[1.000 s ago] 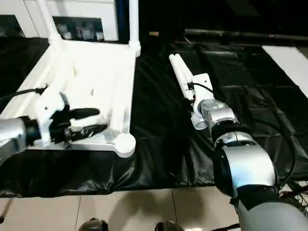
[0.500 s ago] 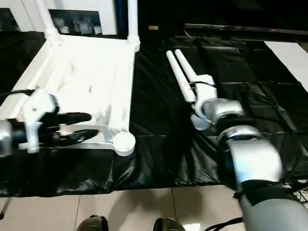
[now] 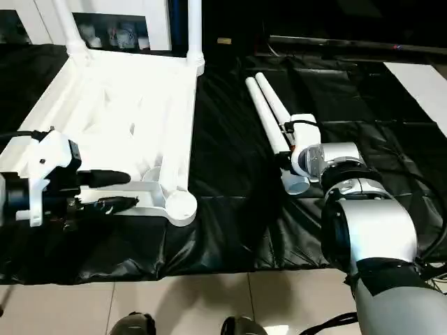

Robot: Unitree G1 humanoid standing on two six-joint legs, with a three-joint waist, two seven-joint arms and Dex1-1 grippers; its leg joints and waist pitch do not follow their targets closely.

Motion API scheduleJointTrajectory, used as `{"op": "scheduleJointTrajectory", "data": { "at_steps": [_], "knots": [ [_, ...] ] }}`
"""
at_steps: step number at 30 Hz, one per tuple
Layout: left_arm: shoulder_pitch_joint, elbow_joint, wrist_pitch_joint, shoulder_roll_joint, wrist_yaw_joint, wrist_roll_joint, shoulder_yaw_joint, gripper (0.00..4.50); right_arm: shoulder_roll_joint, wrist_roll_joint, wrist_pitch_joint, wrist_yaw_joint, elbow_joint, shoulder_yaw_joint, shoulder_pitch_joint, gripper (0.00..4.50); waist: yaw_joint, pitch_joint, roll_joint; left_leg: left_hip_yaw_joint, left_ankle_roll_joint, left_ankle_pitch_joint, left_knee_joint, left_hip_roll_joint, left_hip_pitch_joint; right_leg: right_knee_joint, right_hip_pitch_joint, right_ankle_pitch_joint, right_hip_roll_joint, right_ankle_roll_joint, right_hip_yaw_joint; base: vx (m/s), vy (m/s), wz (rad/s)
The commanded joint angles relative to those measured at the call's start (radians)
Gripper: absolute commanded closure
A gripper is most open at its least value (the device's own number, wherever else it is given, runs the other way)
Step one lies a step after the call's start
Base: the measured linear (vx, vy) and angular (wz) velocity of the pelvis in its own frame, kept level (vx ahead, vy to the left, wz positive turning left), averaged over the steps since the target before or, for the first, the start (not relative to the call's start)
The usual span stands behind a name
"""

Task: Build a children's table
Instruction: Pick table leg

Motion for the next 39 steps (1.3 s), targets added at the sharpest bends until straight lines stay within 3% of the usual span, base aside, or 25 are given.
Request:
{"op": "scheduleJointTrajectory", "data": {
  "at_steps": [1, 4, 7, 8, 10, 14, 17, 18, 20, 21, 22, 26, 28, 29, 31, 32, 36, 39],
  "knots": [
    [-0.019, 0.027, -0.02, -0.017, 0.039, 0.025, -0.012, 1.75, -0.008, 0.021, -0.034, -0.022, -0.009, -0.028, -0.001, 2.62, 0.003, -0.105, -0.001, 0.006, 0.0, -0.028, -0.051, 0.017, 0.003, -0.042, 0.079, -0.026, -0.065, -0.231, 0.062, 0.0, 0.0, 0.0],
    [-0.074, 0.117, -0.024, -0.094, 0.13, 0.049, -0.011, 1.58, 0.002, 0.048, -0.098, -0.031, -0.017, -0.062, -0.002, 2.63, 0.003, -0.105, 0.007, 0.007, -0.006, -0.046, -0.048, 0.014, 0.002, -0.044, 0.075, -0.04, -0.065, -0.225, 0.064, 0.0, 0.0, 0.0],
    [-0.106, 0.167, -0.029, -0.151, 0.193, 0.056, -0.001, 1.42, 0.011, 0.077, -0.132, -0.041, -0.024, -0.094, -0.002, 2.63, 0.004, -0.105, 0.004, 0.004, -0.017, -0.085, -0.046, 0.015, 0.002, -0.046, 0.075, -0.083, -0.067, -0.219, 0.064, 0.0, 0.0, 0.0],
    [-0.124, 0.194, -0.037, -0.175, 0.216, 0.06, -0.002, 1.15, 0.014, 0.09, -0.151, -0.046, -0.027, -0.11, -0.002, 2.63, 0.003, -0.106, 0.008, 0.003, -0.022, -0.101, -0.046, 0.016, 0.002, -0.047, 0.075, -0.1, -0.067, -0.213, 0.064, 0.0, 0.0, 0.0],
    [-0.161, 0.24, -0.057, -0.238, 0.268, 0.066, -0.002, 1.12, 0.023, 0.113, -0.192, -0.034, -0.037, -0.135, -0.002, 2.64, 0.003, -0.108, 0.01, 0.003, -0.026, -0.117, -0.044, 0.015, 0.002, -0.05, 0.075, -0.11, -0.066, -0.207, 0.063, 0.0, 0.0, 0.0],
    [-0.22, 0.296, -0.061, -0.357, 0.362, 0.066, -0.003, 0.73, 0.049, 0.173, -0.276, 0.085, -0.076, -0.178, 0.005, 2.64, 0.004, -0.114, 0.012, 0.002, -0.007, -0.101, -0.04, 0.016, 0.0, -0.045, 0.079, -0.064, -0.065, -0.218, 0.062, 0.0, 0.0, 0.0],
    [-0.252, 0.339, -0.077, -0.408, 0.395, 0.071, -0.006, 0.53, 0.06, 0.201, -0.302, 0.145, -0.094, -0.197, 0.009, 2.64, 0.003, -0.119, 0.013, -0.001, 0.029, -0.061, -0.037, 0.016, -0.003, -0.039, 0.083, 0.007, -0.064, -0.247, 0.06, 0.0, 0.0, 0.0],
    [-0.293, 0.393, -0.073, -0.476, 0.425, 0.055, -0.008, 0.36, 0.082, 0.233, -0.302, 0.244, -0.142, -0.202, 0.033, 2.64, 0.002, -0.118, 0.023, 0.002, 0.049, -0.057, -0.033, 0.011, -0.001, -0.043, 0.081, 0.047, -0.057, -0.265, 0.059, 0.0, 0.0, 0.0],
    [-0.336, 0.446, -0.061, -0.543, 0.441, 0.022, -0.002, 0.33, 0.109, 0.258, -0.292, 0.358, -0.223, -0.182, 0.079, 2.64, 0.009, -0.124, 0.037, -0.002, 0.072, -0.046, -0.03, 0.014, 0.0, -0.039, 0.084, 0.085, -0.062, -0.284, 0.059, 0.0, 0.0, 0.0],
    [-0.337, 0.448, -0.061, -0.546, 0.442, 0.021, -0.002, 0.29, 0.11, 0.259, -0.292, 0.362, -0.227, -0.181, 0.081, 2.64, 0.007, -0.125, 0.03, -0.002, 0.08, -0.038, -0.031, 0.014, -0.002, -0.038, 0.086, 0.097, -0.06, -0.288, 0.058, 0.0, 0.0, 0.0],
    [-0.354, 0.47, -0.06, -0.568, 0.444, 0.009, 0.002, 0.29, 0.119, 0.274, -0.28, 0.401, -0.265, -0.174, 0.102, 2.64, 0.011, -0.128, 0.04, -0.005, 0.088, -0.04, -0.029, 0.016, 0.0, -0.035, 0.086, 0.099, -0.065, -0.302, 0.056, 0.0, 0.0, 0.0],
    [-0.418, 0.548, -0.04, -0.66, 0.468, -0.048, 0.039, 0.0, 0.166, 0.385, -0.147, 0.544, -0.585, -0.105, 0.271, 2.64, 0.019, -0.128, 0.038, -0.007, 0.106, -0.032, -0.029, 0.016, 0.001, -0.043, 0.089, 0.108, -0.059, -0.298, 0.053, 0.0, 0.0, 0.0],
    [-0.429, 0.563, -0.036, -0.673, 0.475, -0.054, 0.045, 0.0, 0.174, 0.406, -0.121, 0.564, -0.641, -0.092, 0.299, 2.64, 0.024, -0.129, 0.035, -0.009, 0.113, -0.035, -0.03, 0.017, -0.001, -0.046, 0.091, 0.092, -0.062, -0.287, 0.052, 0.0, 0.0, 0.0],
    [-0.449, 0.596, -0.039, -0.701, 0.494, -0.066, 0.062, 0.0, 0.184, 0.444, -0.07, 0.593, -0.772, -0.048, 0.371, 2.64, 0.027, -0.126, 0.038, -0.007, 0.104, -0.063, -0.031, 0.015, 0.002, -0.056, 0.09, 0.04, -0.062, -0.272, 0.052, 0.0, 0.0, 0.0],
    [-0.456, 0.607, -0.042, -0.71, 0.5, -0.069, 0.067, 0.0, 0.186, 0.456, -0.053, 0.601, -0.817, -0.029, 0.397, 2.64, 0.028, -0.127, 0.037, -0.01, 0.09, -0.079, -0.034, 0.018, 0.001, -0.056, 0.091, -0.001, -0.067, -0.26, 0.052, 0.0, 0.0, 0.0],
    [-0.465, 0.623, -0.05, -0.718, 0.505, -0.065, 0.07, 0.0, 0.19, 0.464, -0.04, 0.611, -0.854, -0.017, 0.418, 2.64, 0.028, -0.124, 0.038, -0.008, 0.074, -0.099, -0.036, 0.016, 0.003, -0.068, 0.087, -0.07, -0.065, -0.233, 0.052, 0.0, 0.0, 0.0],
    [-0.48, 0.656, -0.05, -0.735, 0.523, -0.06, 0.076, 0.0, 0.201, 0.474, -0.011, 0.632, -0.932, -0.001, 0.46, 2.64, 0.027, -0.117, 0.042, -0.01, 0.037, -0.162, -0.042, 0.016, 0.007, -0.086, 0.084, -0.228, -0.068, -0.18, 0.049, 0.0, 0.0, 0.0],
    [-0.488, 0.662, -0.051, -0.755, 0.548, -0.076, 0.092, 0.0, 0.212, 0.457, 0.017, 0.614, -1.032, 0.036, 0.508, 2.64, 0.027, -0.118, 0.039, -0.013, 0.026, -0.164, -0.046, 0.018, 0.009, -0.09, 0.082, -0.253, -0.067, -0.148, 0.05, 0.0, 0.0, 0.0]
  ]
}}
